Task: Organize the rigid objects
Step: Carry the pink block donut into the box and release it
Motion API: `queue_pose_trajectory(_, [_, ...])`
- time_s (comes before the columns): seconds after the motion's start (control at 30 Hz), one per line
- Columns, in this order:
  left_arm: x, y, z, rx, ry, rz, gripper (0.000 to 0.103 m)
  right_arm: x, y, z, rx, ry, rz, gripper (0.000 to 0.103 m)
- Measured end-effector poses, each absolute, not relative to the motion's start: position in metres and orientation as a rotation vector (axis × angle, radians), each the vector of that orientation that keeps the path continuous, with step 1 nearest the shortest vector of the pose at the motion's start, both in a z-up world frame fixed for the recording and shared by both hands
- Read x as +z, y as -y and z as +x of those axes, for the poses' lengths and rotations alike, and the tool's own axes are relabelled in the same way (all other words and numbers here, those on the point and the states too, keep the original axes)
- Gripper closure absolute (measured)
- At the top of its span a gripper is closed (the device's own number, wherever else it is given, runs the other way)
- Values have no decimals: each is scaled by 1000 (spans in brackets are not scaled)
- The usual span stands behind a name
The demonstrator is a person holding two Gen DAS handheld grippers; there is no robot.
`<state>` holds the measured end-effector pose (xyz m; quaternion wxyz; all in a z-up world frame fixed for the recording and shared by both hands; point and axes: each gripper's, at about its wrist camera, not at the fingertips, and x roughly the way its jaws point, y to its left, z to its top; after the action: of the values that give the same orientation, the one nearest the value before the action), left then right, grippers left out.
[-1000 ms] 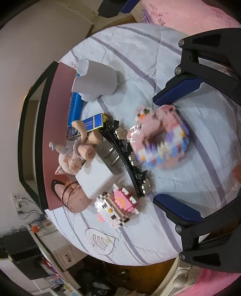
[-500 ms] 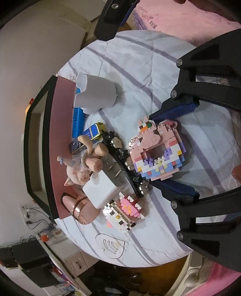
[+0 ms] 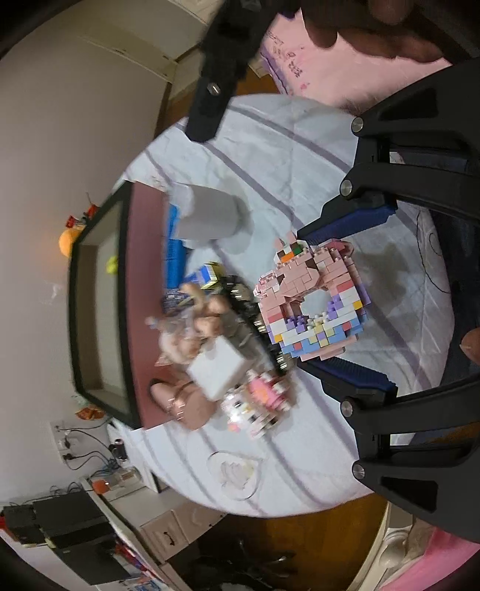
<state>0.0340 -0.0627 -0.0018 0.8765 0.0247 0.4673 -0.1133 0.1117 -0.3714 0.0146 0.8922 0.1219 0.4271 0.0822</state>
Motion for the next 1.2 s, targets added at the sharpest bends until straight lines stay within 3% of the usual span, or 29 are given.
queue_pose_trajectory(0.27, [53,52,82,-228,-869,19,42,37,369,139,166,-845,240,16])
queue_pose_trajectory(0.57, [61,54,191,-206,-842,20,41,52,363,204,156,-821,214,16])
queue_pose_trajectory(0.97, [-12,62,304,-179,-1028,53,41,30,362,261,148,-869,211,16])
queue_pose_trajectory(1.13, [-22,69,304,-199,-1054,79,19,23,362,268,149,-893,211,16])
queue_pose_trajectory(1.2, [-18,72,300,-188,-1030,103,1,23,362,267,149,-895,211,16])
